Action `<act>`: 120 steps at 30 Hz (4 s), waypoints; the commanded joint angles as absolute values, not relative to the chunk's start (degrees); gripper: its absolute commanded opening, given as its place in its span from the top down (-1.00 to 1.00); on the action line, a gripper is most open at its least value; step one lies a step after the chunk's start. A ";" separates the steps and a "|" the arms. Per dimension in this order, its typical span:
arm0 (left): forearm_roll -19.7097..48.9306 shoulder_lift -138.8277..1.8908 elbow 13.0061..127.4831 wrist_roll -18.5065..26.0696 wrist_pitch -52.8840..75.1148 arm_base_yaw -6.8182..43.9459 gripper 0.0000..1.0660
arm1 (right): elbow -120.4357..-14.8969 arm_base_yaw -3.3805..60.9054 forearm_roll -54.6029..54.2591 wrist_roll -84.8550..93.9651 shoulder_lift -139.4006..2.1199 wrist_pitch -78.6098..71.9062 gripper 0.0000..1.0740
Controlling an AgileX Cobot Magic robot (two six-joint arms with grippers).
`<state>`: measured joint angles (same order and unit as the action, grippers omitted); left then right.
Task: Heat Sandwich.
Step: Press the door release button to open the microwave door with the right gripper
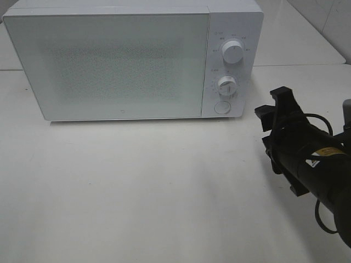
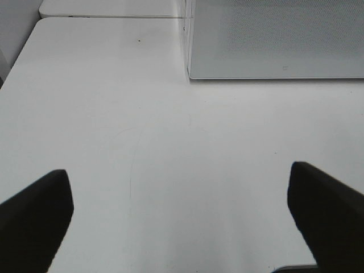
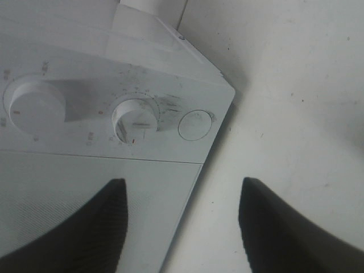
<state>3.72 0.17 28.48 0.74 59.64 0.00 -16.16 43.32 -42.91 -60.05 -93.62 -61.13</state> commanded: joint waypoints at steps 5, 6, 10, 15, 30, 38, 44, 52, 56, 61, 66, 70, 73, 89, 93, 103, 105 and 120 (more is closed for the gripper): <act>3.90 1.43 28.30 0.74 59.30 0.00 -0.82 | -16.16 43.60 -42.40 -74.71 -93.51 -61.19 0.50; 3.90 1.43 28.30 0.74 59.30 0.00 -0.82 | -16.16 43.60 -42.34 -75.11 -93.51 -61.19 0.59; 3.90 1.43 28.30 0.74 59.30 0.00 -0.82 | -16.16 43.60 -42.34 -75.97 -93.51 -60.79 1.00; 3.90 1.43 28.30 0.74 59.30 0.00 -0.82 | -16.16 43.60 -41.65 -75.97 -93.51 -60.73 1.00; 3.90 1.43 28.30 0.74 59.30 0.00 -0.82 | -17.02 43.26 -40.51 -75.97 -94.48 -61.08 1.00; 3.90 1.43 28.30 0.74 59.30 0.00 -0.82 | -19.82 43.26 -38.56 -80.39 -99.98 -62.05 1.00; 3.90 1.43 28.30 0.74 59.30 0.00 -0.82 | -22.57 43.26 -38.62 -80.44 -104.11 -63.88 1.00; 3.90 1.43 28.30 0.74 59.30 0.00 -0.82 | -27.27 43.26 -38.62 -80.62 -108.98 -63.37 1.00; 3.90 1.43 28.30 0.74 59.30 0.00 -0.82 | -30.14 41.60 -36.90 -80.62 -111.15 -60.22 1.00; 3.90 1.43 28.30 0.74 59.30 0.00 -0.82 | -32.66 38.96 -35.12 -79.53 -112.01 -56.84 1.00; 3.90 1.43 28.30 0.74 59.30 0.00 -0.82 | -35.24 36.67 -34.09 -78.32 -112.82 -54.66 1.00; 3.90 1.43 28.30 0.74 59.30 0.00 -0.82 | -37.70 35.18 -33.23 -76.72 -114.19 -52.71 1.00; 3.90 1.43 28.30 0.74 59.30 0.00 -0.82 | -38.90 34.43 -33.35 -76.03 -114.71 -51.51 1.00; 3.90 1.43 28.30 0.74 59.30 0.00 -0.82 | -46.01 30.54 -30.31 -74.83 -118.09 -47.15 1.00; 3.90 1.43 28.30 0.74 59.30 0.00 -0.82 | -46.70 30.54 -30.88 -75.69 -119.12 -47.61 1.00; 3.90 1.43 28.30 0.74 59.30 0.00 -0.82 | -49.33 28.59 -30.60 -74.54 -120.78 -47.15 1.00; 3.90 1.43 28.30 0.74 59.30 0.00 -0.82 | -50.13 28.59 -30.65 -74.60 -121.30 -47.27 1.00; 3.90 1.43 28.30 0.74 59.30 0.00 -0.82 | -50.65 28.59 -32.14 -73.91 -121.30 -57.70 1.00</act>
<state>3.72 0.17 28.48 0.74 59.64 0.00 -49.39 29.22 -31.97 -74.54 -122.04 -48.87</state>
